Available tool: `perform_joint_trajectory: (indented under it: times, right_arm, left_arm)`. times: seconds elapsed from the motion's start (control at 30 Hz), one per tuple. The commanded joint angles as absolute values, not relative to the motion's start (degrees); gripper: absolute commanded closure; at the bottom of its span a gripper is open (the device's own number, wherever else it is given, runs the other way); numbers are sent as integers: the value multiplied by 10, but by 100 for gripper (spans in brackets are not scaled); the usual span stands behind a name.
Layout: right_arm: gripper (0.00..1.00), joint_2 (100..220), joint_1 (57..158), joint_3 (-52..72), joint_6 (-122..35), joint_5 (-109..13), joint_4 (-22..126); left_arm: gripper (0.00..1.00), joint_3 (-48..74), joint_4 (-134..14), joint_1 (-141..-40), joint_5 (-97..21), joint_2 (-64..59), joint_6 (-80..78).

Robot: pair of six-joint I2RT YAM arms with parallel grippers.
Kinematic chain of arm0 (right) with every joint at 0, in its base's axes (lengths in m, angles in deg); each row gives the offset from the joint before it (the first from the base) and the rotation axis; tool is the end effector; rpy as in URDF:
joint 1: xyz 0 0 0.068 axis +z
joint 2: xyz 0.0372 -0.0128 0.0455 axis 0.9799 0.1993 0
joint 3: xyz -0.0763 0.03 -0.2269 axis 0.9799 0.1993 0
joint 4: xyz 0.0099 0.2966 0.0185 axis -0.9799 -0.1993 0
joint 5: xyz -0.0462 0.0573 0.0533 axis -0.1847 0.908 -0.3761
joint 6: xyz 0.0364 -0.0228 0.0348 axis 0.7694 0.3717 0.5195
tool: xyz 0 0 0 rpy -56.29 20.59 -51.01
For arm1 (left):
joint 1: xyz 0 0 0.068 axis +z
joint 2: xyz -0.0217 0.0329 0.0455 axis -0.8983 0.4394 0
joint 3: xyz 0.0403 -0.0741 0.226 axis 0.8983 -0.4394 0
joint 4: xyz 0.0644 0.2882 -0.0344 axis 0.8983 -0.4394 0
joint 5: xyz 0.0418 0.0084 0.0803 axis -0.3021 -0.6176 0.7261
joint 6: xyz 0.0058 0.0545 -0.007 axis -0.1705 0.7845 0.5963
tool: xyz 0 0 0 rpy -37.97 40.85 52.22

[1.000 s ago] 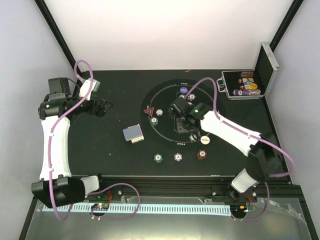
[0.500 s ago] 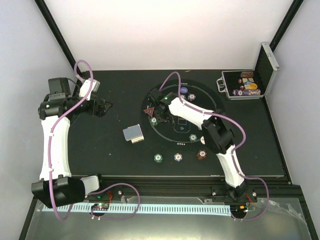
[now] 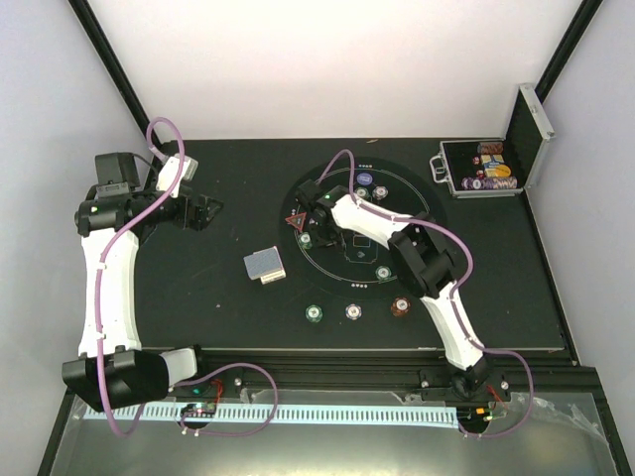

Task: Distribute texas hold em gaming equipment

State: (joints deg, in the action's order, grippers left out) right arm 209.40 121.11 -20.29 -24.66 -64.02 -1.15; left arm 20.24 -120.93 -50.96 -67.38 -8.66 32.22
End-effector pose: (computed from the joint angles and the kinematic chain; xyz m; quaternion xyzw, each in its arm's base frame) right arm 0.3533 0.3178 0.1165 -0.1381 0.9825 -0.0005 0.1246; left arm 0.2725 0.0394 0.3603 0.1832 0.8740 -0.1863 0.4097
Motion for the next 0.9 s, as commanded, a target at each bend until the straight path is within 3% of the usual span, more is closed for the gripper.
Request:
perform_joint_trajectory:
  times: [0.0,0.43,0.57,0.7,0.87]
  right_arm:
    - [75,2109,1211,-226,-254,-628,-1]
    - [73,2132,1210,-259,-258,-621,-5]
    - [67,2137,1210,-269,-260,-619,-14]
    - [53,2129,1209,-270,-262,-625,-18]
    - [46,2113,1203,-274,-266,-631,-26]
  left_arm:
    - [1,225,-1218,-507,-675,-87,326]
    - [1,225,-1220,-507,-675,-85,328]
    - [1,226,-1220,-507,-674,-85,328]
    - [1,227,-1221,-507,-676,-85,327]
    - [1,222,-1220,-506,-679,-85,326]
